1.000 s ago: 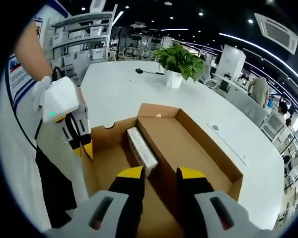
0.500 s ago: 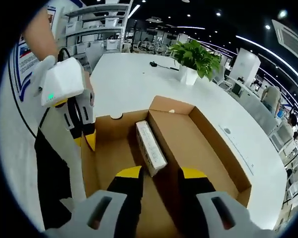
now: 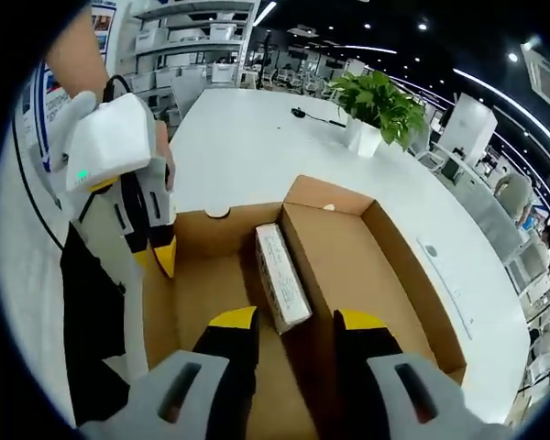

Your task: Operate the shoe box by opening the lid, removing the specified soft item, and placing it in the target area until the item is outside and the box remains undamaged.

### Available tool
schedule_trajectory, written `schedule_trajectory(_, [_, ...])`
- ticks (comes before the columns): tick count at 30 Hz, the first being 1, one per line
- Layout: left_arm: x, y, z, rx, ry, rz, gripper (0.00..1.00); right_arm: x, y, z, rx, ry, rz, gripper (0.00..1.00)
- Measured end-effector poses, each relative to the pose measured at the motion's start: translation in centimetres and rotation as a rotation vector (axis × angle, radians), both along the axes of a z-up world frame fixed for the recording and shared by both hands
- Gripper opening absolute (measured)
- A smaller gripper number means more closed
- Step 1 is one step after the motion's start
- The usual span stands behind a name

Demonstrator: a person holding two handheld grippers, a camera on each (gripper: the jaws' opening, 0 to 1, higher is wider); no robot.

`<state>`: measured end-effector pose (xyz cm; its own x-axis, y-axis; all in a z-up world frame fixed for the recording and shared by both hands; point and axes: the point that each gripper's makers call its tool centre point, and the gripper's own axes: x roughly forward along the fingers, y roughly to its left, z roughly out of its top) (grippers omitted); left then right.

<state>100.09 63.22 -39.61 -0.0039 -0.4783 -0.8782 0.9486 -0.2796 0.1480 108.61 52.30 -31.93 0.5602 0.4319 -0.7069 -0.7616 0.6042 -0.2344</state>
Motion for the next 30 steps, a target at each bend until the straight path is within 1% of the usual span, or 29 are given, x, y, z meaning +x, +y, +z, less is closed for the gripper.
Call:
schedule_trajectory(6, [0.0,0.0,0.0,-0.002,-0.004,-0.004,0.03,0.3,0.1,-1.3,-0.009,0.031,0.028,0.31])
schedule_trajectory(8, [0.1,0.1,-0.1,-0.001,-0.003,0.001,0.03,-0.2,0.3,-1.8,-0.002,0.072,0.045,0.31])
schedule_trajectory(9, [0.1,0.1,-0.1,-0.001,-0.002,0.001,0.03,-0.1,0.2,-2.1,-0.006,0.08,0.042,0.32])
schedule_trajectory(11, [0.1,0.1,-0.1,0.0,0.0,0.001,0.03,-0.1,0.1,-2.2,-0.022,0.076,0.044,0.32])
schedule_trajectory(19, [0.1,0.1,-0.3,0.0,0.001,0.001,0.03,0.4,0.2,-2.0,-0.011,0.077,0.033,0.32])
schedule_trajectory(24, [0.1,0.1,-0.2,0.0,0.002,0.0,0.03,0.6,0.7,-1.7,-0.013,0.074,0.047,0.31])
schedule_trajectory(27, [0.1,0.1,-0.2,-0.001,0.002,0.0,0.03,1.1,0.9,-2.1,-0.016,0.076,0.056,0.31])
schedule_trajectory(30, [0.1,0.0,-0.2,0.0,0.002,0.0,0.03,1.5,1.1,-2.3,-0.041,0.084,0.084,0.31])
